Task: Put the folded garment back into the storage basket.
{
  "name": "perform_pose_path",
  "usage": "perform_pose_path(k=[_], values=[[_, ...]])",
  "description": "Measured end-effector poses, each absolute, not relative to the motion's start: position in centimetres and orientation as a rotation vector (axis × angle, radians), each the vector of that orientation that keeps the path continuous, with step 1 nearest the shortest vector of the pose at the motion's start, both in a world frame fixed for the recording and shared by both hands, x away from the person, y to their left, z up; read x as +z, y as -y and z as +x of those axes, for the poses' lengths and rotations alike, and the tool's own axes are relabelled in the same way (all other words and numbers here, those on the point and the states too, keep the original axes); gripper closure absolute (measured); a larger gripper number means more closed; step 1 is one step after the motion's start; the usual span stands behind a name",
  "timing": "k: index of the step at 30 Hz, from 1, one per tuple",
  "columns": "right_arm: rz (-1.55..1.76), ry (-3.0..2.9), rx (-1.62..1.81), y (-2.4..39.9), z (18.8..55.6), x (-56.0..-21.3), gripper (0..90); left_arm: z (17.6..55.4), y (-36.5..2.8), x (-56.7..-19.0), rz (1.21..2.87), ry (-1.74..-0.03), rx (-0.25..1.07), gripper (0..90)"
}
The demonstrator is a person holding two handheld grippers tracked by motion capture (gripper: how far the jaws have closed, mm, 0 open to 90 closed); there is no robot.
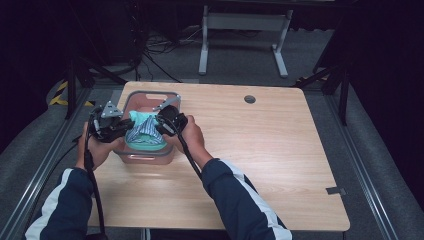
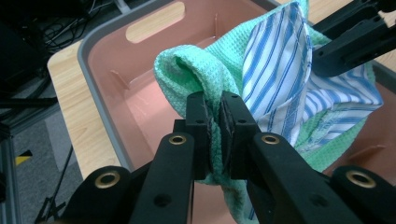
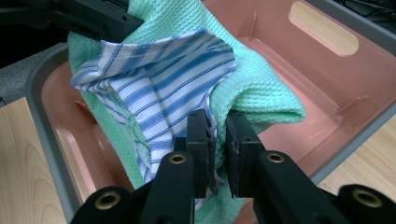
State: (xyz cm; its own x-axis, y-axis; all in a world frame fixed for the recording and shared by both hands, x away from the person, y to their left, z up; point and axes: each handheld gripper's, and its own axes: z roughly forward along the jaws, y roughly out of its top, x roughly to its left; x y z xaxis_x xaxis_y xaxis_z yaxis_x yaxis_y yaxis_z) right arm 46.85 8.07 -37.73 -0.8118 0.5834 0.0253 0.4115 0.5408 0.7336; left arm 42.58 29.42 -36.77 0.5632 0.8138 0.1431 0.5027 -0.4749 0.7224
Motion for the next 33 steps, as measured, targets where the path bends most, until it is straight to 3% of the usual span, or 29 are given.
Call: perform_pose_path(k=[17,33], values=[[0.847,-2.588,1.095,-7.9,46.9,-38.9,79.7,43.1,-29.0,-37.8,2.190,-1.066,0.645,81.9],[0.851,-2.561,1.100,-7.1,46.6,-38.4,66.8,42.6,-28.5,-37.1,2.204,-1.036,0.672,77.0]])
